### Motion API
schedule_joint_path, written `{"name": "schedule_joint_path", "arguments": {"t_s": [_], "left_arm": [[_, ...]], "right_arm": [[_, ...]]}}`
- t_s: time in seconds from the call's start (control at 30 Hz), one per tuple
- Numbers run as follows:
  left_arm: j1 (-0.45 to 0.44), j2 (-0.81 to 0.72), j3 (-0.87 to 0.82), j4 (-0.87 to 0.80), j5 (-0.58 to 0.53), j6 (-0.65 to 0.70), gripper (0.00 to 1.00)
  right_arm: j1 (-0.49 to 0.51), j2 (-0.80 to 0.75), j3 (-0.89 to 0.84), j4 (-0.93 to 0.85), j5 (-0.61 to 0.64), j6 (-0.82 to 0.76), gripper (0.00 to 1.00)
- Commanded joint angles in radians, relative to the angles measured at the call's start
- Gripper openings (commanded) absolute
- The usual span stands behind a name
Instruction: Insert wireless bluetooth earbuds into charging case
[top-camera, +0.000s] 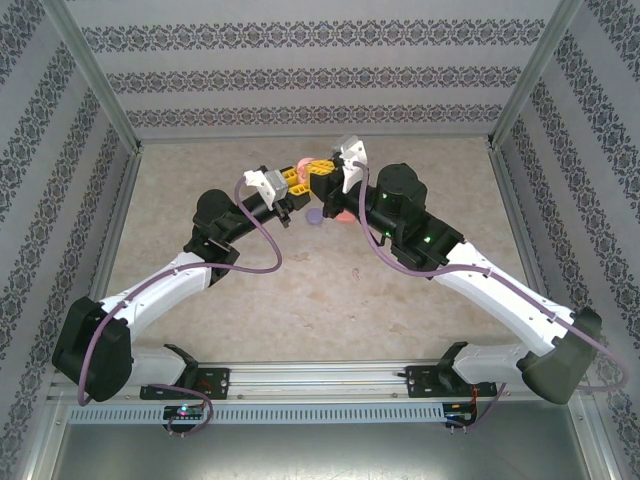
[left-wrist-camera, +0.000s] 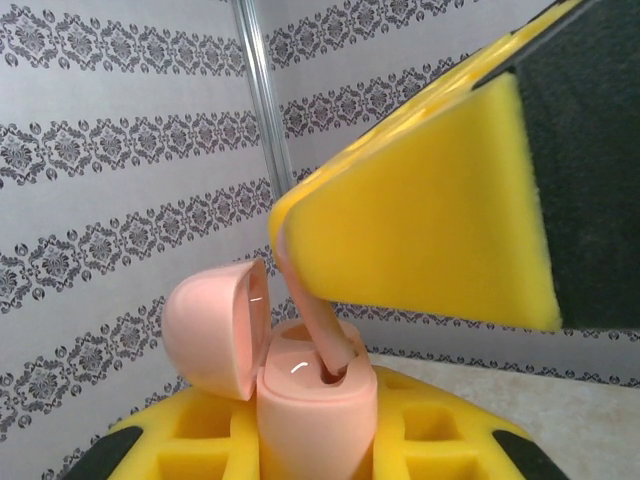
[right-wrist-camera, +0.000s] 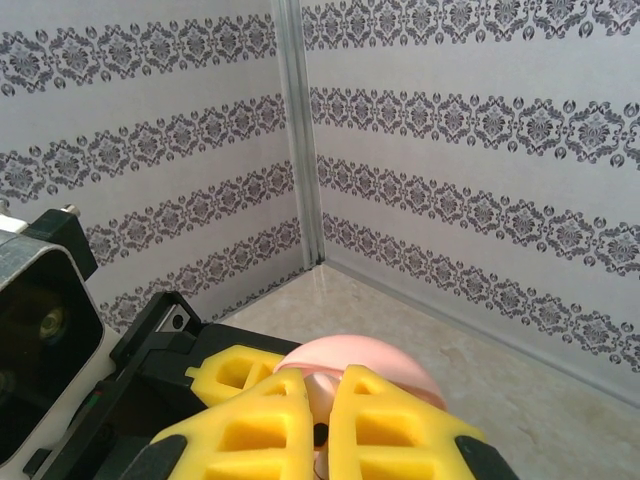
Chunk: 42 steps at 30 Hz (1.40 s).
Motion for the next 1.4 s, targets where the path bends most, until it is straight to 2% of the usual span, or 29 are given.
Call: {"name": "schedule_joint_path", "arguments": {"t_s": [0.0,0.4,0.73,1.0,1.37], "left_arm": [[-0.005,-0.019,0.046,0.106,-0.044,-0.024,0.0],[-0.006,-0.011,0.042,0.09,-0.084,-0.03,0.0],[-0.009,0.015,0.021,0.103,-0.091,-0.044,0.0],[-0.011,0.025,0.015,0.107,-0.087,-0.044,0.0],[-0.012,0.044,0.0,0.124,-0.093,-0.055,0.0]], "right_arm": [[0.021,0.026,-0.051,-0.091,0.054,-0.023,0.05],[0.05,0.034,-0.041,-0.135,0.174,0.028,0.07],[0.091,0.093,0.067,-0.222,0.3,0.134,0.3],[0.093,0.101,0.123,-0.25,0.298,0.183,0.38],[0.094,0.116,0.214,-0.314,0.285,0.265,0.57]]}}
